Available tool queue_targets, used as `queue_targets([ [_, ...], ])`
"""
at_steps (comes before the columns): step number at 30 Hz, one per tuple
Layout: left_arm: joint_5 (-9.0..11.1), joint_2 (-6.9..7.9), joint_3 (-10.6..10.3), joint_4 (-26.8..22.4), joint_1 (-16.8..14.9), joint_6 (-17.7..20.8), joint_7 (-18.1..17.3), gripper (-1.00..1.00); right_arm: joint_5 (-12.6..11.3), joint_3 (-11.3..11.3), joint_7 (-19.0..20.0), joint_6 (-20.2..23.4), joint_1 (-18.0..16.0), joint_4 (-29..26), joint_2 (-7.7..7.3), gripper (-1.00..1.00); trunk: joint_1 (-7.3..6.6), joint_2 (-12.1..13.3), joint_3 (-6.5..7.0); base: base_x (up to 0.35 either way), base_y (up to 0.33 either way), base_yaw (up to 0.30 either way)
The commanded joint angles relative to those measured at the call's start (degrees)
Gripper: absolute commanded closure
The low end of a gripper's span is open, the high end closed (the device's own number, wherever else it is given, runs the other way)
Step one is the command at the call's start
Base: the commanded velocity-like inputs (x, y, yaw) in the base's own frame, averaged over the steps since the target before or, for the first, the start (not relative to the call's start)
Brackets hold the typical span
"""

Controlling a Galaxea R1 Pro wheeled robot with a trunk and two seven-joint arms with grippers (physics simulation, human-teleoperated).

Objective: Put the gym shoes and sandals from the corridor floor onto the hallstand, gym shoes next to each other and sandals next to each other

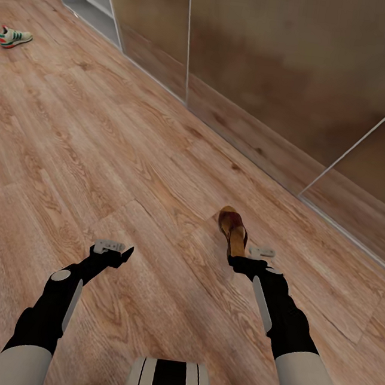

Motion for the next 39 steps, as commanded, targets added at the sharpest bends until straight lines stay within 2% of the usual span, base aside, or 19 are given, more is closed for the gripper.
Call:
queue_targets([
  [1,-0.3,-0.08,0.2,-0.1,0.0,0.3,-0.5,-1.0,-0.7,0.1,-0.5,0.3,0.0,-0.1,-0.01,1.0,-0.03,0.0,0.29,0.0,0.0,0.0],
  [39,-0.2,-0.09,0.2,-0.1,0.0,0.3,-0.5,-1.0,-0.7,0.1,-0.5,0.3,0.0,-0.1,-0.01,1.0,-1.01,0.5,12.25,0.0,0.0,0.0],
])
